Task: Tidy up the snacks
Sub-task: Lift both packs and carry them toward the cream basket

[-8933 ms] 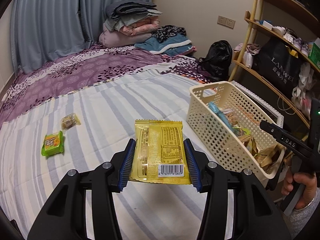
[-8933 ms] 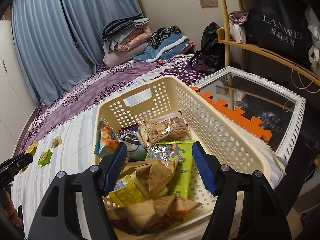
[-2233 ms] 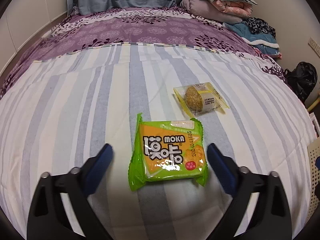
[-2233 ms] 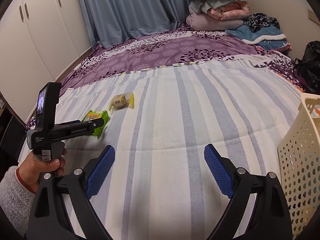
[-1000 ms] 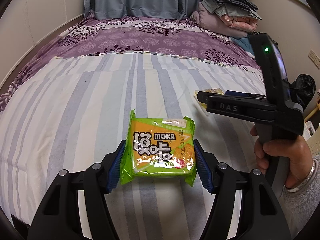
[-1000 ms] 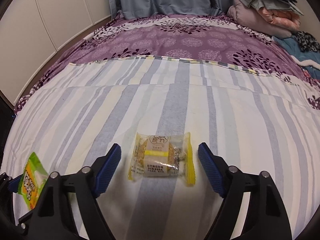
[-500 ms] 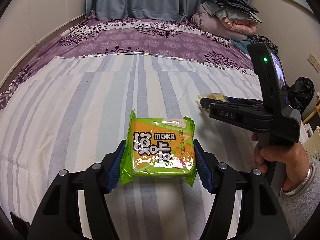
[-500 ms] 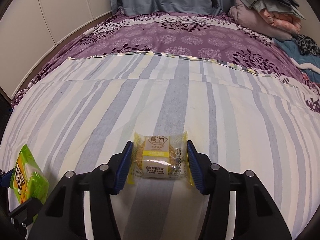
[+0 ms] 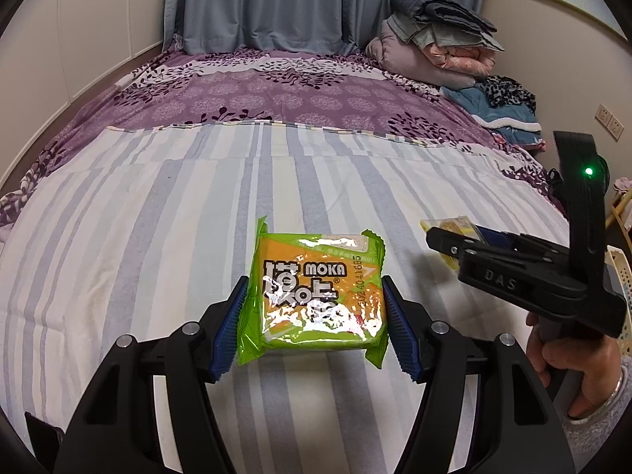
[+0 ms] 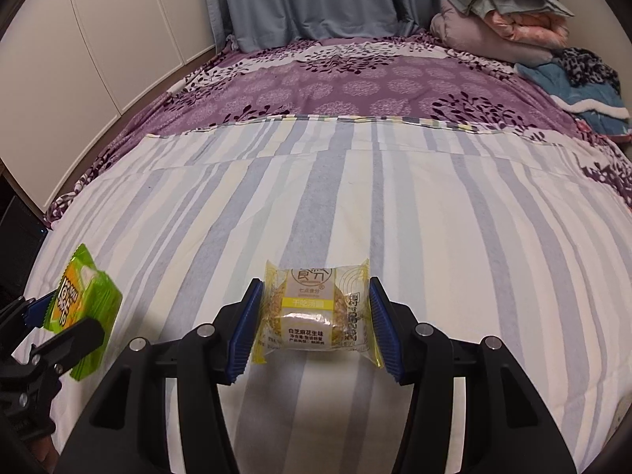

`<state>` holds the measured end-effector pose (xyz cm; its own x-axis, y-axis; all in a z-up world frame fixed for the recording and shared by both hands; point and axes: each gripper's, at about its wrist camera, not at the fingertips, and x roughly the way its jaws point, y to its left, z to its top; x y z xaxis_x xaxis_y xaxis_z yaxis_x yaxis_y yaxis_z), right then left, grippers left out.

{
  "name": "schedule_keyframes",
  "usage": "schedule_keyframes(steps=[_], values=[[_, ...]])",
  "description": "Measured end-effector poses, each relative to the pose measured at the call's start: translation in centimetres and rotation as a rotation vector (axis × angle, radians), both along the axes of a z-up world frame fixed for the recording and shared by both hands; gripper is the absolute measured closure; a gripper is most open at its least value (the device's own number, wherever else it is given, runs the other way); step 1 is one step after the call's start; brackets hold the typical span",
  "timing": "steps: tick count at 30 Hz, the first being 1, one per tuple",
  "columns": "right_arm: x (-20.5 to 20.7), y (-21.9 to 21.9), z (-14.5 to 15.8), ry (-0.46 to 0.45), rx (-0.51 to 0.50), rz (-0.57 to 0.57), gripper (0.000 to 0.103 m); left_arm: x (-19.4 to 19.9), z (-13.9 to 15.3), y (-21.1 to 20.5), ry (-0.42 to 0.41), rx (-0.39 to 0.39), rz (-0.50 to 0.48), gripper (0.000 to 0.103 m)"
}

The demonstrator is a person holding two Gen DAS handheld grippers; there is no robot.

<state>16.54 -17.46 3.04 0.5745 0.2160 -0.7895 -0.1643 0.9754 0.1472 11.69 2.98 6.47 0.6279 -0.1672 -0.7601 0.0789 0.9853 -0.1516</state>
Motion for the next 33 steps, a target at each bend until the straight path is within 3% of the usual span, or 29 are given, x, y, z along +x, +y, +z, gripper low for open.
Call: schedule_keyframes(steps=[14,33], values=[[-8.3,-3.7,3.8,-0.062,0.03,-0.058,0.05,-4.2,2.1,-1.9,-0.028,-0.007,-0.045,0.037],[-15.9,-9.1,7.4,-0.136,0.06,-0.15,0.05,-9.1,4.3,-6.9,-0.062,-0.003,-0.164,0.037]])
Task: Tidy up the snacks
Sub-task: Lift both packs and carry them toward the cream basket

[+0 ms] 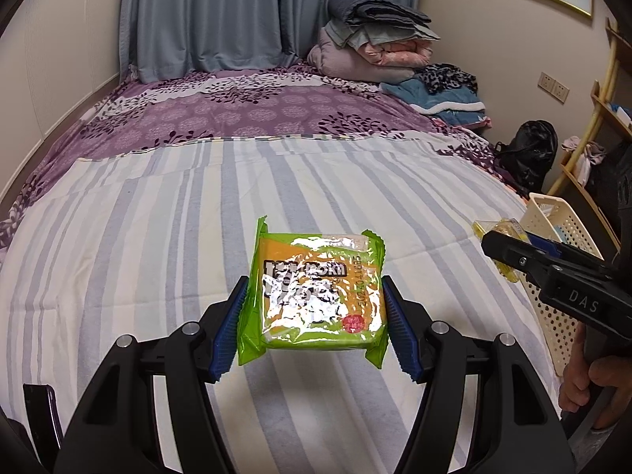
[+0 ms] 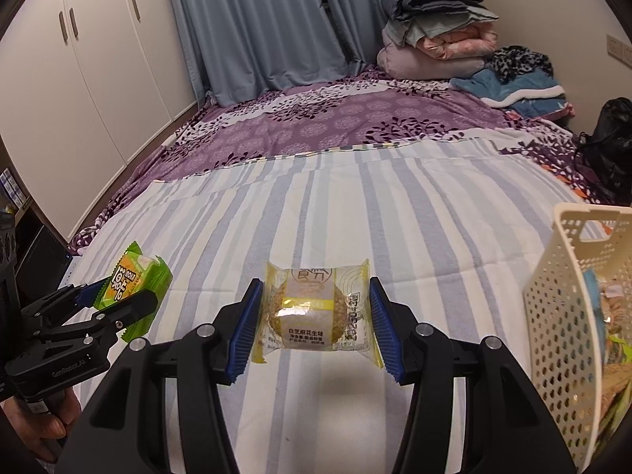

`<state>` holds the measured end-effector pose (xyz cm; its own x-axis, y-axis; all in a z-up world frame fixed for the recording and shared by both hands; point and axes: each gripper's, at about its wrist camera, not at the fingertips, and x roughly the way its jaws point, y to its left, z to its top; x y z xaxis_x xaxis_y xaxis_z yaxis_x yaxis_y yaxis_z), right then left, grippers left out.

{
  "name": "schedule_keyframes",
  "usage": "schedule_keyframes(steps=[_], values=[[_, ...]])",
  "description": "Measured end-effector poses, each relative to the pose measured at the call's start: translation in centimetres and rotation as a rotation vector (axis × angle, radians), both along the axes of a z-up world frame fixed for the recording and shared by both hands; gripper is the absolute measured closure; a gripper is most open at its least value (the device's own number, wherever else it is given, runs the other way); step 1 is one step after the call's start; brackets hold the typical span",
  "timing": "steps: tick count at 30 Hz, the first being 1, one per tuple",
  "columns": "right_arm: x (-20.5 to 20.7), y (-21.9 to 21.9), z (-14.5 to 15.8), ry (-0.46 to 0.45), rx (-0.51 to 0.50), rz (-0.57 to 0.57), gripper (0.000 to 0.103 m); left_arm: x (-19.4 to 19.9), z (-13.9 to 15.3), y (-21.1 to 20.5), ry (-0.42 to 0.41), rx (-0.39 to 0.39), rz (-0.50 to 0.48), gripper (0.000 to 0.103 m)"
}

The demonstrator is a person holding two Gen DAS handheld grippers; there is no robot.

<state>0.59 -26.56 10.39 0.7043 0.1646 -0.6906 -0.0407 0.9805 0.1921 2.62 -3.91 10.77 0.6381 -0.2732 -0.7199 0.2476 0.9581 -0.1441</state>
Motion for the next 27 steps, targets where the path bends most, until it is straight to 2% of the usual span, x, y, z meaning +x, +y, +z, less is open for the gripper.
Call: schedule_keyframes(steps=[13,27], values=[[-4.0,-4.5,1.0,-0.041,0.002,-0.081,0.05,-1.5,0.6,-3.1,0.0,0.011,-0.066,0.037],[-8.9,-10.7,2.2,-0.075,-0.036,-0.227,0.05,-2.4,0.9,-6.3,-0.003,0.017,-0.138,0.037]])
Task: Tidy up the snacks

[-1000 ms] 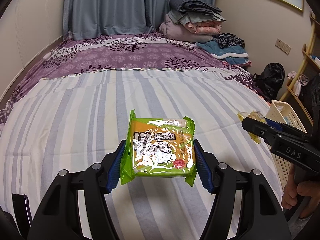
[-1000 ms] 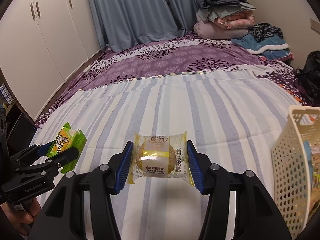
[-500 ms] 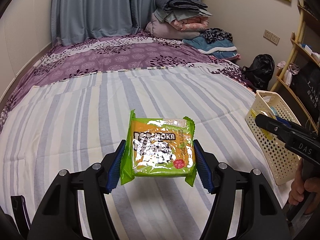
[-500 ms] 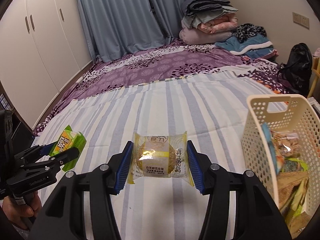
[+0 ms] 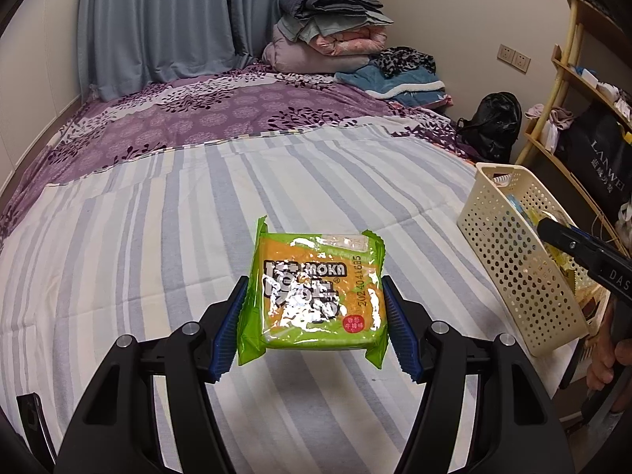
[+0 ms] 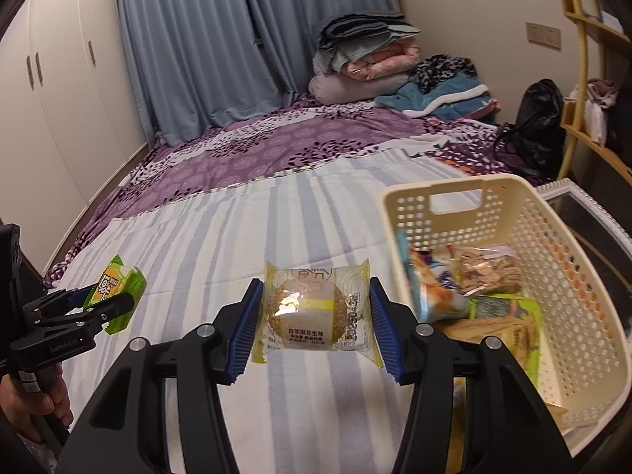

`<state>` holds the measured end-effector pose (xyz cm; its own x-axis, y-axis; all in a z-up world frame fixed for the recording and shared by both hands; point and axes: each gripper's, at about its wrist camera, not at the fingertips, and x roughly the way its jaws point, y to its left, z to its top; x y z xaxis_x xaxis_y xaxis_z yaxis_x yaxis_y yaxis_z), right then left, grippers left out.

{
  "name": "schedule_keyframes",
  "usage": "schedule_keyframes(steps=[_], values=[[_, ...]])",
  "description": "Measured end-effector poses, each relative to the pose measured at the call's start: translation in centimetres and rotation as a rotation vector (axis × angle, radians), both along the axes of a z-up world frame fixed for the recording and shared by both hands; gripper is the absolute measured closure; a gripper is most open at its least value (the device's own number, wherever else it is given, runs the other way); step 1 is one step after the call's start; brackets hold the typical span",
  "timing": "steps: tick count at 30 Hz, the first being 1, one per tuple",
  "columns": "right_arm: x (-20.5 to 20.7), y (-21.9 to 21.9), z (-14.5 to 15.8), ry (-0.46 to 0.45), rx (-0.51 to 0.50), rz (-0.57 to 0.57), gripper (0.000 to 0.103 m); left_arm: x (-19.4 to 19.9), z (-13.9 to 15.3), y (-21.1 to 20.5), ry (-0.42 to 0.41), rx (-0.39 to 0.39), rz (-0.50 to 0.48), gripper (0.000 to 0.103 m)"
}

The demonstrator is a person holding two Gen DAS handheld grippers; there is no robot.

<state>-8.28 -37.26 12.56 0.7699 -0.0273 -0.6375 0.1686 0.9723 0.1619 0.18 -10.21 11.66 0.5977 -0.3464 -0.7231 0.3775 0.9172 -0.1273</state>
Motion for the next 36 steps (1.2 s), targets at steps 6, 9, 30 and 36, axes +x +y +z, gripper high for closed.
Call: schedule_keyframes(steps=[6,9,30,36], values=[[-2.3,-3.6,0.1,-0.002,-0.011,-0.101,0.05,-0.3,0.0,-1.5,0.006,0.001,-0.034,0.037],[-3.2,-5.2,-0.1,0.004,-0.014,-0.141,0.05,-0.4,-0.1,-2.2,0.007,0.002,-0.048,0.037],[-6.7,-10.3,-2.7,0.079,0.051,-0.245,0.044,-1.6,1.1,-8.1,-0.019,0.023,-0.18,0.037],[-7.8,-10.9,-1.6,0.043,0.035,-0.271,0.04,-2.0,1.9,-10.3,-0.035,0.016,-0.231,0.037]])
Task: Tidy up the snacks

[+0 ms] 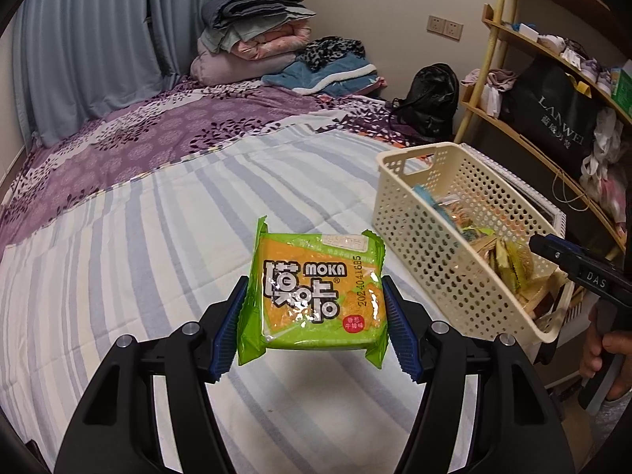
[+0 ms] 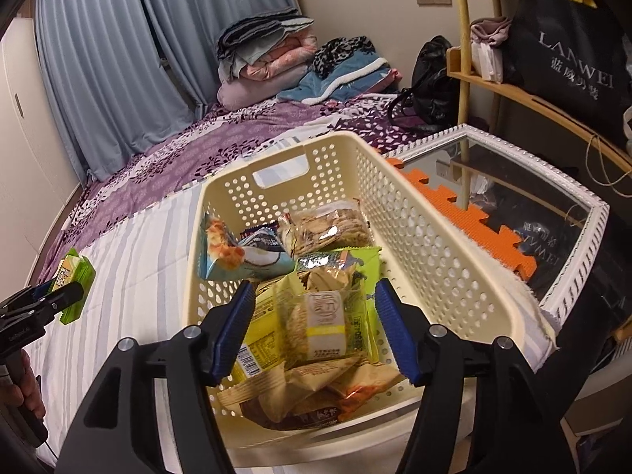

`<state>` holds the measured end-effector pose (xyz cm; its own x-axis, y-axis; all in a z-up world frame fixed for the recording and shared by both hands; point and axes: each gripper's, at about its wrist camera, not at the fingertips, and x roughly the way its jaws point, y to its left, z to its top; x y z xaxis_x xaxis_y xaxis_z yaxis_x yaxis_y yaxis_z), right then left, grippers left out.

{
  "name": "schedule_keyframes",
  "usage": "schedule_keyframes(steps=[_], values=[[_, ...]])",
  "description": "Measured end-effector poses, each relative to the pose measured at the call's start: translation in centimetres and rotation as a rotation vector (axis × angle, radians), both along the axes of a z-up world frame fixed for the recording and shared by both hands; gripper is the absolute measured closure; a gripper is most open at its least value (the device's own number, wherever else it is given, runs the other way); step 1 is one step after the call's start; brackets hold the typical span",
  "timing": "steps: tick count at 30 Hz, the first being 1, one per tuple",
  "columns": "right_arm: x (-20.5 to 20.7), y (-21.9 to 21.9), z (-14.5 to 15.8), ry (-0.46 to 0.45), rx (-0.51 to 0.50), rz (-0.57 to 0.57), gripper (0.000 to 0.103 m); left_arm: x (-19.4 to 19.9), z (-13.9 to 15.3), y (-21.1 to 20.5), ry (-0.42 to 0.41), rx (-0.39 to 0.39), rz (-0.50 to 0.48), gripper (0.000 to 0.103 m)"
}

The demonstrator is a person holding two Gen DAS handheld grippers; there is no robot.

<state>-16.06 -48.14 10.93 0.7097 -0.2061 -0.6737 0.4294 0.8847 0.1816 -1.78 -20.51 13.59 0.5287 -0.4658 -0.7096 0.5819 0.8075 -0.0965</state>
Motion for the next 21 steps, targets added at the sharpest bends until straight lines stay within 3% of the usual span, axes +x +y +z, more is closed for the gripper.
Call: schedule_keyframes(steps=[21], values=[[-3.9,-1.8,0.6,-0.022,-0.035,-0.083,0.039,-2.7,1.1,-13.4,-0.006,-0.051,-0.301,0.037]])
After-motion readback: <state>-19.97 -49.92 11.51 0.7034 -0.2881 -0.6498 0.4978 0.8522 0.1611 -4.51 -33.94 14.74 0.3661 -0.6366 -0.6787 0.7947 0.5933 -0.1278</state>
